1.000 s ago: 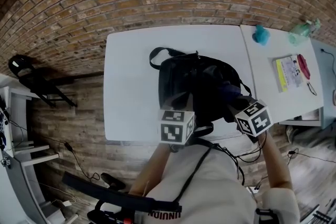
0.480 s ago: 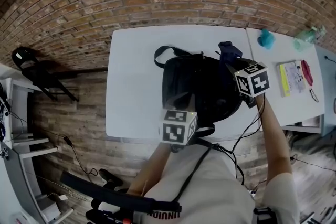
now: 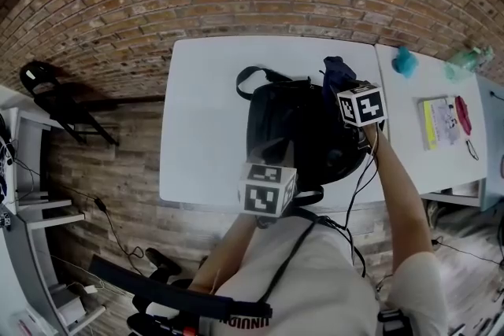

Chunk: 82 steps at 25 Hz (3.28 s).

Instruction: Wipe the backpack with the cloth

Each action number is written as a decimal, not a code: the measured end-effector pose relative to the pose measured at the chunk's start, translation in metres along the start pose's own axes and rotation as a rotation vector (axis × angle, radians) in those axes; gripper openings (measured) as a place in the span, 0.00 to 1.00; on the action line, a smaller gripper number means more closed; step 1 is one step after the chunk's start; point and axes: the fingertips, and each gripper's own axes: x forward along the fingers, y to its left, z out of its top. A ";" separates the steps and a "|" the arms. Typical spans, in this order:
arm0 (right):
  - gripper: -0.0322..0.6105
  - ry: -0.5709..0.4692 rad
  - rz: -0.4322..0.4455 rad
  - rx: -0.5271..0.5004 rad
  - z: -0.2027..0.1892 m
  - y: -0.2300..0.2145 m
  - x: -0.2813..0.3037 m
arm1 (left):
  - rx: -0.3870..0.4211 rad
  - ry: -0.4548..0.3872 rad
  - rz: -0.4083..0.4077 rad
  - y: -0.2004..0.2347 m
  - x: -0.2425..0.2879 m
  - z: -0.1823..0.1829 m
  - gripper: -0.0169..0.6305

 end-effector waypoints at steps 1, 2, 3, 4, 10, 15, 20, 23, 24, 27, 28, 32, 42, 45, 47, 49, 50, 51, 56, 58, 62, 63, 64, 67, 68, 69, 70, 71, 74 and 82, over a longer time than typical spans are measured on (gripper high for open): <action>0.11 0.009 -0.001 -0.001 -0.003 0.001 0.003 | -0.001 -0.001 0.001 0.001 0.000 0.000 0.03; 0.11 0.018 -0.001 -0.002 -0.006 0.001 0.005 | -0.001 -0.001 0.002 0.001 0.000 0.001 0.03; 0.11 0.025 0.001 -0.005 -0.009 0.002 0.006 | -0.001 -0.002 0.002 0.002 0.000 0.001 0.03; 0.11 0.030 0.004 -0.008 -0.011 0.003 0.006 | -0.003 -0.002 0.002 0.002 0.000 0.000 0.03; 0.11 0.045 0.005 -0.036 -0.021 0.005 0.004 | -0.013 -0.001 0.005 0.005 0.000 -0.001 0.03; 0.11 0.043 0.017 -0.066 -0.026 0.015 -0.001 | -0.016 -0.002 0.008 0.007 0.000 -0.001 0.03; 0.11 0.045 0.021 -0.075 -0.033 0.021 -0.006 | -0.021 -0.003 0.005 0.008 -0.001 -0.001 0.03; 0.11 0.043 0.016 -0.088 -0.038 0.024 -0.010 | -0.020 -0.004 0.005 0.008 -0.001 -0.001 0.03; 0.11 0.044 0.016 -0.089 -0.040 0.025 -0.012 | -0.020 -0.005 0.004 0.008 -0.001 -0.001 0.03; 0.11 0.047 0.027 -0.092 -0.046 0.031 -0.017 | -0.022 -0.004 0.004 0.008 -0.002 -0.002 0.03; 0.11 0.051 0.030 -0.095 -0.049 0.033 -0.019 | -0.024 -0.003 0.004 0.008 -0.002 -0.003 0.03; 0.11 0.068 0.048 -0.113 -0.062 0.042 -0.025 | -0.026 -0.001 0.003 0.008 -0.002 -0.004 0.03; 0.11 0.083 0.087 -0.112 -0.083 0.062 -0.041 | -0.028 0.002 -0.001 0.007 -0.003 -0.006 0.03; 0.11 0.087 0.099 -0.117 -0.088 0.068 -0.047 | -0.029 0.004 -0.001 0.006 -0.003 -0.007 0.03; 0.11 0.087 0.106 -0.120 -0.092 0.071 -0.052 | -0.027 0.004 -0.002 0.005 -0.002 -0.007 0.03; 0.11 0.087 0.111 -0.126 -0.095 0.075 -0.056 | -0.027 0.005 -0.002 0.005 -0.002 -0.008 0.03; 0.11 0.088 0.114 -0.129 -0.097 0.077 -0.058 | -0.027 0.005 -0.002 0.005 -0.002 -0.007 0.03; 0.11 0.088 0.117 -0.131 -0.098 0.079 -0.060 | -0.028 0.004 -0.002 0.005 -0.002 -0.007 0.03; 0.11 0.096 0.140 -0.125 -0.108 0.089 -0.071 | -0.027 0.003 0.000 0.006 -0.003 -0.008 0.03; 0.11 0.101 0.150 -0.127 -0.112 0.094 -0.074 | -0.026 0.002 0.000 0.006 -0.002 -0.008 0.03; 0.11 0.107 0.161 -0.139 -0.118 0.102 -0.081 | -0.026 0.005 -0.002 0.004 -0.002 -0.009 0.03; 0.11 0.108 0.163 -0.143 -0.119 0.104 -0.083 | -0.025 0.005 -0.003 0.004 -0.002 -0.009 0.03; 0.11 0.109 0.165 -0.148 -0.121 0.106 -0.085 | -0.025 0.005 -0.002 0.004 -0.002 -0.009 0.03; 0.11 0.110 0.176 -0.153 -0.126 0.112 -0.091 | -0.025 0.003 -0.002 0.004 -0.003 -0.009 0.03; 0.11 0.112 0.179 -0.154 -0.127 0.113 -0.093 | -0.026 0.002 -0.003 0.003 -0.003 -0.009 0.03; 0.11 0.114 0.182 -0.154 -0.129 0.115 -0.095 | -0.026 0.002 -0.003 0.003 -0.003 -0.009 0.03; 0.11 0.116 0.185 -0.154 -0.131 0.116 -0.097 | -0.027 0.003 -0.003 0.002 -0.003 -0.010 0.03; 0.11 0.119 0.190 -0.153 -0.133 0.118 -0.099 | -0.028 0.004 -0.003 0.002 -0.003 -0.010 0.03; 0.11 0.131 0.205 -0.150 -0.140 0.123 -0.105 | -0.029 0.007 -0.003 0.002 -0.003 -0.011 0.03; 0.11 0.169 0.252 -0.105 -0.162 0.135 -0.119 | -0.029 0.010 0.000 0.002 -0.003 -0.014 0.03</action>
